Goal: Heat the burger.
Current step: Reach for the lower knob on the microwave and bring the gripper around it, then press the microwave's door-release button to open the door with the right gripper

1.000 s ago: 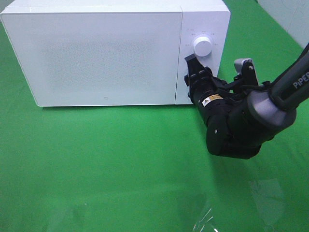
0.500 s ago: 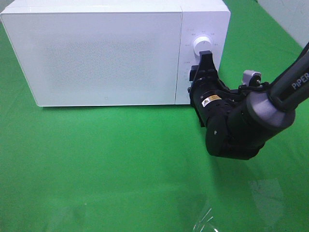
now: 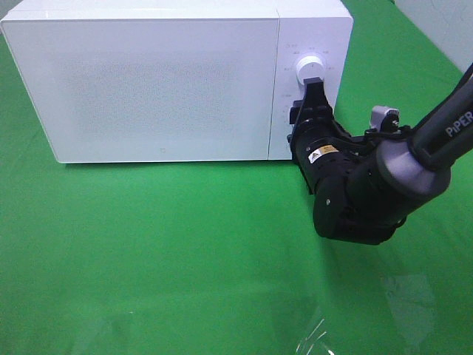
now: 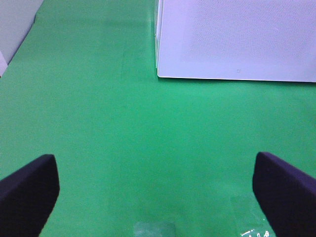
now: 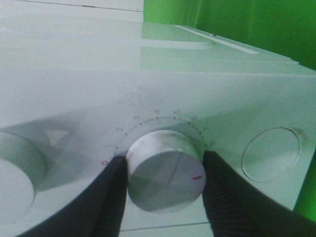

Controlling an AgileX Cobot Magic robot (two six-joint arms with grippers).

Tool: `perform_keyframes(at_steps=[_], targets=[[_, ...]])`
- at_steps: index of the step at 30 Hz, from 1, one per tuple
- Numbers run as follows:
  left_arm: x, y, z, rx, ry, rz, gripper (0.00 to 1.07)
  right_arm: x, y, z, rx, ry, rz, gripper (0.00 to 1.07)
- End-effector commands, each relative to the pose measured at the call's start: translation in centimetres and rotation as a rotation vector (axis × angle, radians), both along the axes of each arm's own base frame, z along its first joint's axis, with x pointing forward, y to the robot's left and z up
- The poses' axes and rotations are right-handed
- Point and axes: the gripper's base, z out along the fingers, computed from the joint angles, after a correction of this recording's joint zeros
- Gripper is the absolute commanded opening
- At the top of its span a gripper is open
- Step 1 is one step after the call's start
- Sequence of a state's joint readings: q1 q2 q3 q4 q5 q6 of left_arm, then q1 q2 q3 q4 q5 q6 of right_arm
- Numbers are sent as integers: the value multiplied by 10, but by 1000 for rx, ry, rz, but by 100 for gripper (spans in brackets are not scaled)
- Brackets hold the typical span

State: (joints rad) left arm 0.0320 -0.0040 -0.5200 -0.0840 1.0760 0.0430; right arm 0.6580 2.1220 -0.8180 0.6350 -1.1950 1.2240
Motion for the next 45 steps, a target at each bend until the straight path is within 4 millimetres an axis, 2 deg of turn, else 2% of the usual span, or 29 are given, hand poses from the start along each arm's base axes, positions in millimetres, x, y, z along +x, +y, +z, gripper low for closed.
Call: perform_keyframes(at_steps=[1,2,6,15,17,20,21,24,26,30,33,34,35,36,40,45], targets=[[-2,0,-1,-6,-19,-2,99,5,14,12,-17,-47,75,55],[-2,0,-1,-6,-19,-2,99,5,13,11,-16,-28,73,60],[-2,0,-1,-6,-19,-2,99,5,14,11,-22,-28,76,64],[-2,0,-1,-6,-19,-2,99,-8,12,20,-54,10,104,64],[-2,0,-1,-6,-19,-2,99,-22,13,23,-71,28,134,64],[-2,0,-1,-6,-19,-2,99,-27,13,22,-76,48,145,64],[-2,0,-1,-6,-19,-2,99,-37,13,23,-98,74,171,64],[-2,0,-1,-6,-19,-2,99,-40,13,23,-109,83,181,64],[-2,0,-1,-6,-19,-2,99,-49,9,29,-181,121,232,64],[-2,0,-1,-6,-19,-2,99,-55,5,39,-245,132,272,64],[-2,0,-1,-6,-19,-2,99,-63,4,56,-385,133,363,64],[-2,0,-1,-6,-19,-2,99,-63,4,56,-385,133,363,64],[-2,0,-1,-6,-19,-2,99,-67,4,65,-470,127,418,64],[-2,0,-1,-6,-19,-2,99,-67,4,65,-470,127,418,64],[-2,0,-1,-6,-19,-2,99,-77,5,81,-669,86,569,64],[-2,0,-1,-6,-19,-2,99,-85,7,92,-782,28,692,64]])
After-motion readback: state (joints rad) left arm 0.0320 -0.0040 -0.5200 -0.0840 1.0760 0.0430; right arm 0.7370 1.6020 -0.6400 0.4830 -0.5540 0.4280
